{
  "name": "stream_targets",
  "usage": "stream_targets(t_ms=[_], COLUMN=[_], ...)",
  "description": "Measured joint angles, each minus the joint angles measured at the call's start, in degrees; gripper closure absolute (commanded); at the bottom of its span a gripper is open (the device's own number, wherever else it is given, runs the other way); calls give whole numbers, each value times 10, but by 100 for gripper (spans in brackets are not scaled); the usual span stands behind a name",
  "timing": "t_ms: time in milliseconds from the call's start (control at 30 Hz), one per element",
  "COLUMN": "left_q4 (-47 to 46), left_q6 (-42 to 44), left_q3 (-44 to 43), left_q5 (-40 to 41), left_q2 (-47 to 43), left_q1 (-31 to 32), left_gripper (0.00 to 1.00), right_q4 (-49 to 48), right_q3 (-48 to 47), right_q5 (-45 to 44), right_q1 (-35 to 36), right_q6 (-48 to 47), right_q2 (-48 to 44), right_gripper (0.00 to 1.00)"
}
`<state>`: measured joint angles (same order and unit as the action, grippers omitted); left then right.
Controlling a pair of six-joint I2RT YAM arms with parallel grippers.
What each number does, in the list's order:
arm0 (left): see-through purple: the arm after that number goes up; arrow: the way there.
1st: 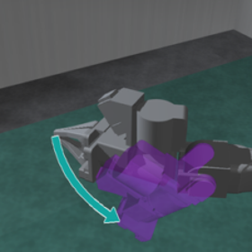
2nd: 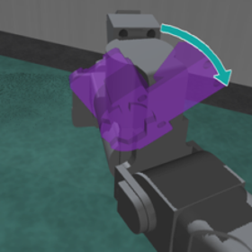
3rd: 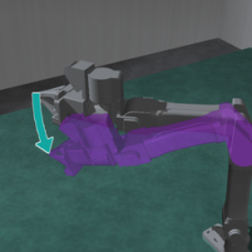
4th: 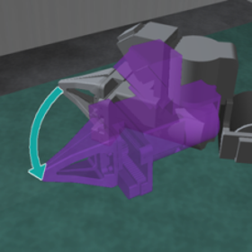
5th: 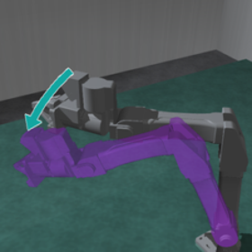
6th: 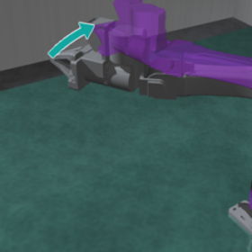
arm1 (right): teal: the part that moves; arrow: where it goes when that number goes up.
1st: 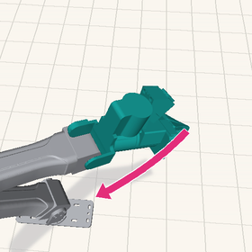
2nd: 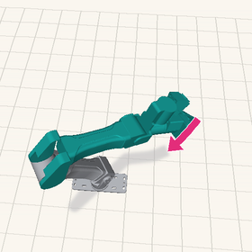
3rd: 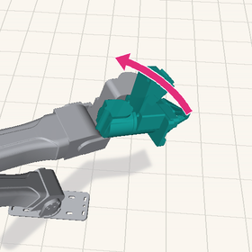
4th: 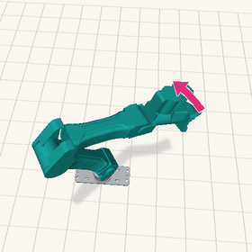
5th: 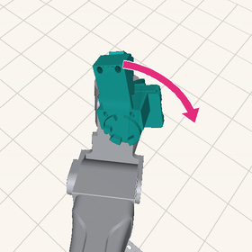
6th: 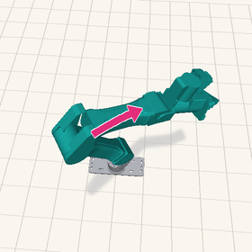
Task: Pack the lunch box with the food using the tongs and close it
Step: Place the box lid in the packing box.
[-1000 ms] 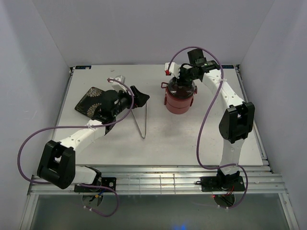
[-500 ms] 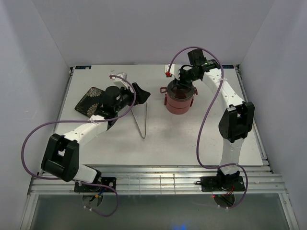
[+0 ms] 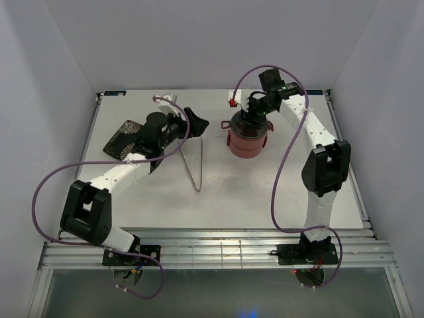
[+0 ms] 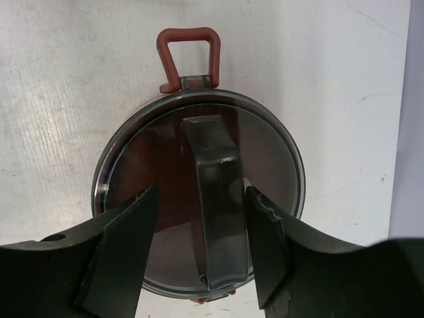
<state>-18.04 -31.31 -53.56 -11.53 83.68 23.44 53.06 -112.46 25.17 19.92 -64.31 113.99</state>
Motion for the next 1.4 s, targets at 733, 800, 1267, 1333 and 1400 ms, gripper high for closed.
stream_targets(t_ms=[733,800,1267,1333,1400], left_q4=[0,0,-28,-35,-37], left_q6=[68,70,54,50,46], left_q3=[-144,-144,-104,-98,-98], left_q5=[-113,-115,-146,-150,-156], left_q2=[174,174,151,150,150], left_q1=[-1,-1,1,3,8], left_gripper=[14,14,18,22,31], right_q4=[-59,-65,-96,-99,-104], right_q3=[55,60,175,182,190], right_q5=[45,47,49,49,50], right_q1=[-11,-12,-1,0,1], right_q6=[54,57,73,75,80], right_q2=[-16,-19,-103,-108,-115], right_gripper=[39,39,40,37,34])
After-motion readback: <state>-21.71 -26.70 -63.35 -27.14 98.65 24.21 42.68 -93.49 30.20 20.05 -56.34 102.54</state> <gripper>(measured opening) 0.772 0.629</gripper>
